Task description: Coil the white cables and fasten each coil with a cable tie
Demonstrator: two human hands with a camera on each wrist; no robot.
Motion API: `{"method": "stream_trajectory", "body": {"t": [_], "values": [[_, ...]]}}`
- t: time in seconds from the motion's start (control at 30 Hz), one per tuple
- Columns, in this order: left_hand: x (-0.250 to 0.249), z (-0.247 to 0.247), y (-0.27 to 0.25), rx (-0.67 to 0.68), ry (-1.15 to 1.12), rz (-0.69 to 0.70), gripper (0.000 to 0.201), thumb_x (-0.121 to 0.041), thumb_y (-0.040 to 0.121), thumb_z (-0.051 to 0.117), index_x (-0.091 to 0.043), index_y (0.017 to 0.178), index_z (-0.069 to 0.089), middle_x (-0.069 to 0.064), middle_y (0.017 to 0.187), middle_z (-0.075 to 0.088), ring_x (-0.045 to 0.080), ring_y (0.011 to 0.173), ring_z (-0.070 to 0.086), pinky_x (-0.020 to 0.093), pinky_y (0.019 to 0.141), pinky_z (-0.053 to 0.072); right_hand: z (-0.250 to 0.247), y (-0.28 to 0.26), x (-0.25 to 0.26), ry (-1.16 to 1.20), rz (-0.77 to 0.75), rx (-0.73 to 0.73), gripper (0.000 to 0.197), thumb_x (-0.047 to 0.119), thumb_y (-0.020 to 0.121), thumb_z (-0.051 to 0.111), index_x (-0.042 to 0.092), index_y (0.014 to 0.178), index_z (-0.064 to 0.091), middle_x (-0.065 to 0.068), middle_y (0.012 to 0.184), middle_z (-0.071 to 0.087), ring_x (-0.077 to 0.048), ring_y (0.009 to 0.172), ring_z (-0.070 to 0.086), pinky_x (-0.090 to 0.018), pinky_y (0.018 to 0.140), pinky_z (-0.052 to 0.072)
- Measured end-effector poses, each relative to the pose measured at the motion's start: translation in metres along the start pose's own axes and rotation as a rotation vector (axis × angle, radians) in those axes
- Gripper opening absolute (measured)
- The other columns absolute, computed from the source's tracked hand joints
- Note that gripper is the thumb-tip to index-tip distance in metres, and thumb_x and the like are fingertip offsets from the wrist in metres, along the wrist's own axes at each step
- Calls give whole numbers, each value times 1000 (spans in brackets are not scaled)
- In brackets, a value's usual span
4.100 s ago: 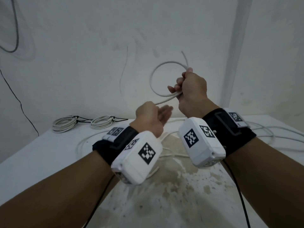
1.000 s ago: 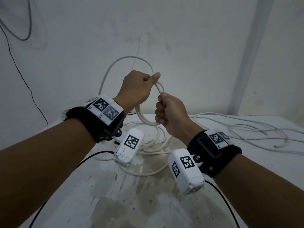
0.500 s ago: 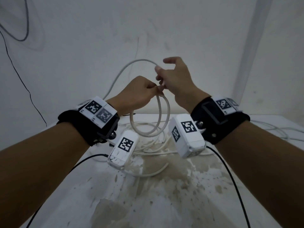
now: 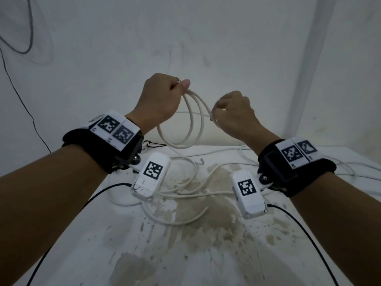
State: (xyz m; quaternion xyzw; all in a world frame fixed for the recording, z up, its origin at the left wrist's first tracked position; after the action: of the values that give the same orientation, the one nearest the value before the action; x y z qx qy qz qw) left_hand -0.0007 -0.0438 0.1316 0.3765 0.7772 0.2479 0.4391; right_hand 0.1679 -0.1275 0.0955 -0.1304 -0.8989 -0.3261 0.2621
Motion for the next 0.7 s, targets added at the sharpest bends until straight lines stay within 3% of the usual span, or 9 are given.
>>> {"method": "stream_trajectory", "body": {"t": [0.07,0.13,0.2,0.27,0.33,0.4,0.5,0.6,0.7], "values": [[-1,-3,4,-20,-50,-19,54,-33,100,54,-9,54,39,-3,49,29,10,45,28,29,56,29,-3,2,2,321,3,60,28,16,86,48,16,68,69,-4,79,71,-23,80,66,-41,78,53],[-2,-5,6,-28,-108,-25,54,-34,100,54,-6,56,41,-3,50,29,11,46,27,27,55,29,-9,-1,8,597,23,113,33,19,99,47,7,74,66,-9,66,67,-23,61,62,-39,62,56],[-4,-4,5,-9,-170,-8,54,-33,100,54,4,61,49,2,53,31,10,47,27,22,52,29,-15,-4,17,691,47,183,45,35,105,41,3,87,68,-11,73,68,-25,60,63,-35,54,55],[-5,-1,4,4,-244,15,51,-33,101,54,9,72,59,8,59,35,12,49,30,20,52,31,-16,-7,27,739,57,279,53,45,106,36,4,98,70,-10,89,74,-27,74,71,-37,62,59],[-7,2,3,-21,-331,5,47,-35,100,53,6,83,68,10,62,39,14,50,33,21,51,32,-15,-8,35,840,52,366,57,46,106,34,3,96,70,-10,89,75,-29,81,73,-43,77,61],[-8,2,3,-47,-401,-23,45,-37,99,53,3,88,71,6,60,42,14,49,33,25,50,30,-11,-10,41,1049,101,437,53,45,106,35,5,89,64,-8,68,64,-24,59,62,-44,73,60],[-12,1,3,-57,-439,-29,37,-35,101,52,-10,88,76,-9,52,43,7,45,35,21,49,29,-5,-12,42,1243,141,486,42,40,107,35,10,88,58,2,56,34,-13,44,31,-28,51,44],[-14,0,-2,-87,-401,16,35,-34,101,52,-16,84,76,5,57,44,9,48,36,22,51,33,-4,-13,37,1270,123,515,41,32,107,34,5,101,64,1,59,34,-13,47,29,-27,50,40],[-13,2,-5,-133,-274,58,50,-40,99,50,2,85,72,26,64,50,17,57,42,38,58,39,-6,-15,36,1250,118,487,42,30,106,34,2,108,66,0,61,41,-14,51,33,-28,54,46]]}}
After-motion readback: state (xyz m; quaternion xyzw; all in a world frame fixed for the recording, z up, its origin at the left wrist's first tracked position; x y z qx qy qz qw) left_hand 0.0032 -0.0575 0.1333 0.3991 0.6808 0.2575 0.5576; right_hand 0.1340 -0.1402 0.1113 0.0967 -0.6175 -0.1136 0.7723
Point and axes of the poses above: each hand's wrist, its own y-axis towards the middle knuckle, its own z-axis out of the palm, x = y × z, the point moved 1 cm from there along y, towards the middle knuckle
